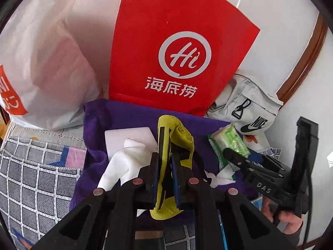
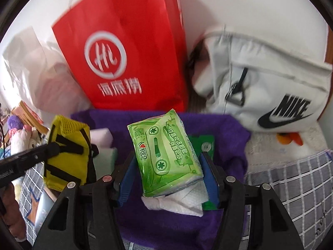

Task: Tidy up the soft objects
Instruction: 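Lower the green pack onto the towel and open the right tool while the left tool releases the pouch there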

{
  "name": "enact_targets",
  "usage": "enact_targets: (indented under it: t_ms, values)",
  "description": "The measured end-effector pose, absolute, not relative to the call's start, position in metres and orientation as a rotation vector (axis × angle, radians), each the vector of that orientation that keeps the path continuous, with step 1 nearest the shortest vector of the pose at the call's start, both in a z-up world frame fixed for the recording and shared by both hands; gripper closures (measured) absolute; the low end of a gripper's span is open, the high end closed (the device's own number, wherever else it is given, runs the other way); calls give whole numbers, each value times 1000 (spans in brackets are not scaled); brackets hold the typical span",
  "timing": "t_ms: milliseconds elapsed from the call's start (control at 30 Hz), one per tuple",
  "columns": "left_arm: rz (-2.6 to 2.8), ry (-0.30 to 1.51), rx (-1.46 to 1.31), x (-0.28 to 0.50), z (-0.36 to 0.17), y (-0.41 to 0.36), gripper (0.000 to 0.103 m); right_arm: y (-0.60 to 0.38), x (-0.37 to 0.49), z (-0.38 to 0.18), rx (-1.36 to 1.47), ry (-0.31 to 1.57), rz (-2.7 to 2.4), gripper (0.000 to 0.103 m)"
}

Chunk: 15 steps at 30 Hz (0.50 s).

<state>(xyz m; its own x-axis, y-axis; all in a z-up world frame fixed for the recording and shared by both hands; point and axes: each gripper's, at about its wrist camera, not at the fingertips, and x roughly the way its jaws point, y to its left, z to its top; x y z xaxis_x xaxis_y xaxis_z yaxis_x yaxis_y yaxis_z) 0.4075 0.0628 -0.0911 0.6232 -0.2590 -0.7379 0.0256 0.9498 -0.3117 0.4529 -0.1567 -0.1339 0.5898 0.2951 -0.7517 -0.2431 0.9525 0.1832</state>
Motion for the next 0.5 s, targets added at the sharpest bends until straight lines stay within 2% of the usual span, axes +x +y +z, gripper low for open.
enact_targets:
  t_ms: [267,500]
  values:
    - [-189,952,-323,418,-110,65,91,-166,472,-161,164,996,331,44]
    - [-184,996,-330,422,-125,64,90,-157,476,-175,135,1081,337,42]
